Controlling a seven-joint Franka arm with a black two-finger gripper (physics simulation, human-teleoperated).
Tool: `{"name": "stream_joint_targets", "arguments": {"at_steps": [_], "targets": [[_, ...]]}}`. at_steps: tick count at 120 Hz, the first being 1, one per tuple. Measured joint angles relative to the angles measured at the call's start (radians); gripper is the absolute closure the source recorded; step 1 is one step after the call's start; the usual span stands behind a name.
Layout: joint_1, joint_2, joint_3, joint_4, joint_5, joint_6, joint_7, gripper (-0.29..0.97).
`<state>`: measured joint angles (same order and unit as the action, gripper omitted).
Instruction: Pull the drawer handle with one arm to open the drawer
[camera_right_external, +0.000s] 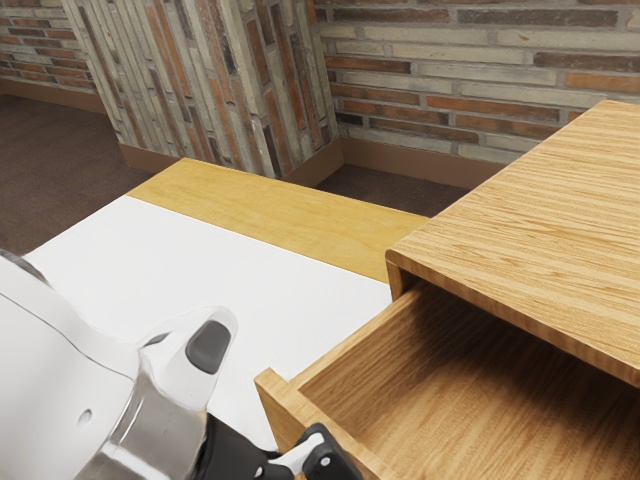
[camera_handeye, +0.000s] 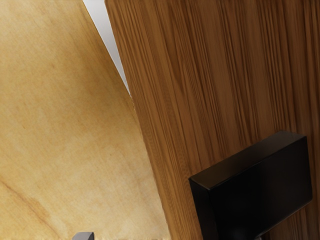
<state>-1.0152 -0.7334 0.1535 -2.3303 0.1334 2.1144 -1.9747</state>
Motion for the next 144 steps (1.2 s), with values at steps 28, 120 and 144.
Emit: {"name": "stream_joint_targets", "arguments": {"at_steps": [28,120,144], "targets": [[-0.017,-0.050,-0.008,-0.037,-0.004,-0.002,-0.044,0.38],[-0.068,-0.147,-0.065,-0.082,0.024,-0.063,-0.192,0.38],[-0.069,-0.159,-0.077,-0.084,0.031,-0.085,-0.217,0.35]]}}
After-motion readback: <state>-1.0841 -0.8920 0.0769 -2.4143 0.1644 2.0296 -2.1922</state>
